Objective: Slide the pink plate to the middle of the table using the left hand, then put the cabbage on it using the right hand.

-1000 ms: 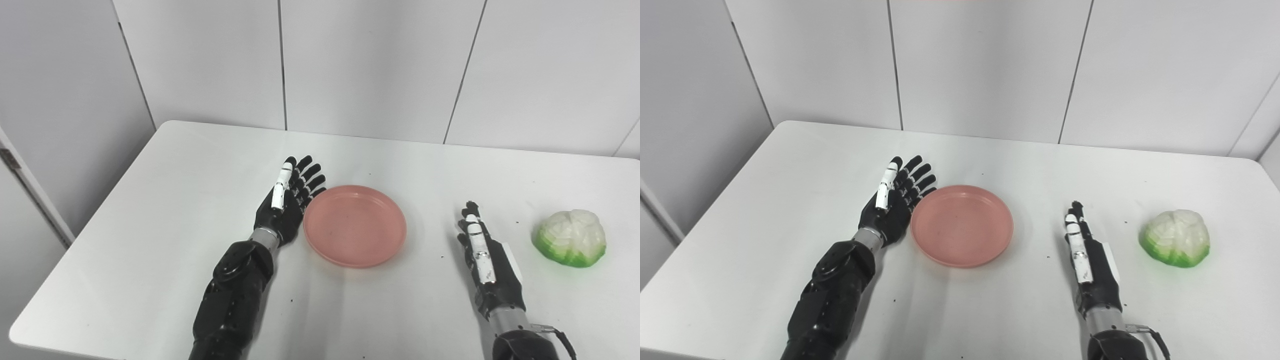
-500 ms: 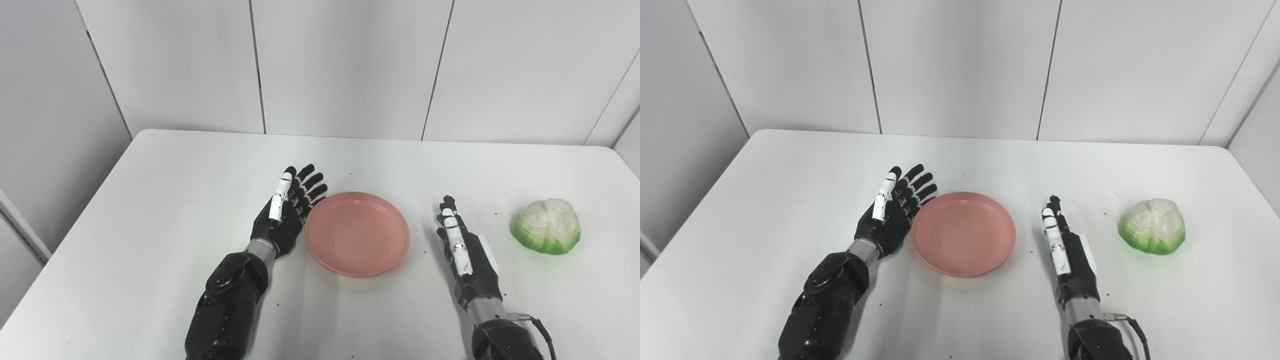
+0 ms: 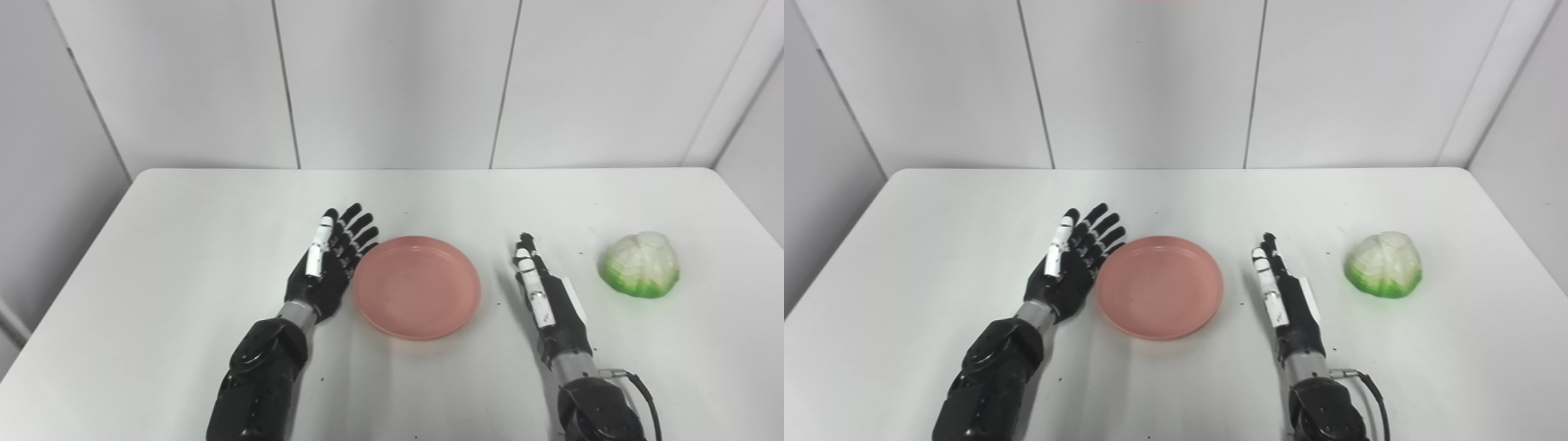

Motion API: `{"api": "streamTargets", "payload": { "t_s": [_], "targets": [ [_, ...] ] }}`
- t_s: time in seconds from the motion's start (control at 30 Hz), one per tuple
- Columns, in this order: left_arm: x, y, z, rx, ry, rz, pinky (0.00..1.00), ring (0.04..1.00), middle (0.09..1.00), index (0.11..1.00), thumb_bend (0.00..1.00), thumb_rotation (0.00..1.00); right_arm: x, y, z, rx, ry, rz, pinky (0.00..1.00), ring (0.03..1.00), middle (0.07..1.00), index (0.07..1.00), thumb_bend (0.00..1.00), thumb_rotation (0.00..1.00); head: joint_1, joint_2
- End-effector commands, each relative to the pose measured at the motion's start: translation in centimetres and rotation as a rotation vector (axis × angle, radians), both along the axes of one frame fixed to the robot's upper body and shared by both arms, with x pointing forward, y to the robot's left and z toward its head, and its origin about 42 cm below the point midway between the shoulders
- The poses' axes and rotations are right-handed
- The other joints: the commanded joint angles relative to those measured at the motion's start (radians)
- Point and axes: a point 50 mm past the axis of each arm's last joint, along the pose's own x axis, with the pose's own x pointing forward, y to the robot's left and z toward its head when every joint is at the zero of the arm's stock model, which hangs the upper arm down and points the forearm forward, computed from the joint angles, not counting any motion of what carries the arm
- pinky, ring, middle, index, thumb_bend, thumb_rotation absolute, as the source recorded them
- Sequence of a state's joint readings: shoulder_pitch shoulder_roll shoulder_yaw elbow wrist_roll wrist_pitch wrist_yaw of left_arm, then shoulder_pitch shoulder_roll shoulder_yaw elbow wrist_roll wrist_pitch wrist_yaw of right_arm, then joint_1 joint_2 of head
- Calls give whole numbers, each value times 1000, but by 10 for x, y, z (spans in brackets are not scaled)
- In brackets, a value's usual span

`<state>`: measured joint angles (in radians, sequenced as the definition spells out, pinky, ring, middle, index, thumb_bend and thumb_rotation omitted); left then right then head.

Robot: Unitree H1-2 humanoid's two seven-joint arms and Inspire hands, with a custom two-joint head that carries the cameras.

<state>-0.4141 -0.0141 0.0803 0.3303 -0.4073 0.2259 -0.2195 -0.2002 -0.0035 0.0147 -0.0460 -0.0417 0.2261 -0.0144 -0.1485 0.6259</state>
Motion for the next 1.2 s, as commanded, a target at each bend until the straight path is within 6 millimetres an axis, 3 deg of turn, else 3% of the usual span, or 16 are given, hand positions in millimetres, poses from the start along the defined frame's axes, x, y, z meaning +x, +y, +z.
{"api": "streamTargets", "payload": {
  "t_s": [0.0,0.17,0.23,0.27,0.3,0.47,0.57,0.77,0.9,1.1,1.17],
  "targets": [
    [4,6,2,32,-10,6,911,920,932,922,452,1000,12,1,29,-8,-149,-9,954,960,972,986,187,1000,0,-1],
    [3,16,-5,48,-16,6,915,925,936,923,456,1000,19,1,40,-78,-178,-38,954,943,957,969,225,1000,-77,-26],
    [2,20,-8,51,-12,5,918,925,937,926,455,1000,23,2,47,-106,-204,-38,986,954,966,984,302,1000,-98,-33],
    [2,22,-10,52,-11,3,927,928,939,929,456,1000,25,2,51,-118,-219,-37,962,952,967,987,406,1000,-109,-36],
    [2,24,-11,53,-9,3,927,928,938,930,456,1000,27,2,56,-126,-237,-36,949,948,966,986,447,1000,-124,-39],
    [2,32,-18,49,-10,-1,923,930,940,937,460,1000,33,0,79,-211,-325,-60,900,924,951,969,470,981,-186,-58],
    [3,36,-22,51,-12,-1,934,933,941,934,464,1000,37,-3,94,-293,-386,-106,827,880,896,891,476,904,-206,-64],
    [6,48,-29,31,-4,-2,941,931,939,933,462,1000,38,-14,124,-458,-476,-191,843,886,901,905,562,841,-270,-83],
    [9,55,-34,28,1,-5,945,938,947,937,469,1000,38,-28,141,-560,-513,-255,816,856,887,912,667,796,-310,-89],
    [14,63,-39,13,17,-4,932,928,935,927,469,1000,41,-50,156,-647,-517,-335,796,863,887,901,858,621,-346,-88],
    [16,66,-40,10,19,-5,932,928,937,931,467,1000,41,-60,160,-678,-515,-365,793,868,897,908,909,607,-352,-86]
  ]
}}
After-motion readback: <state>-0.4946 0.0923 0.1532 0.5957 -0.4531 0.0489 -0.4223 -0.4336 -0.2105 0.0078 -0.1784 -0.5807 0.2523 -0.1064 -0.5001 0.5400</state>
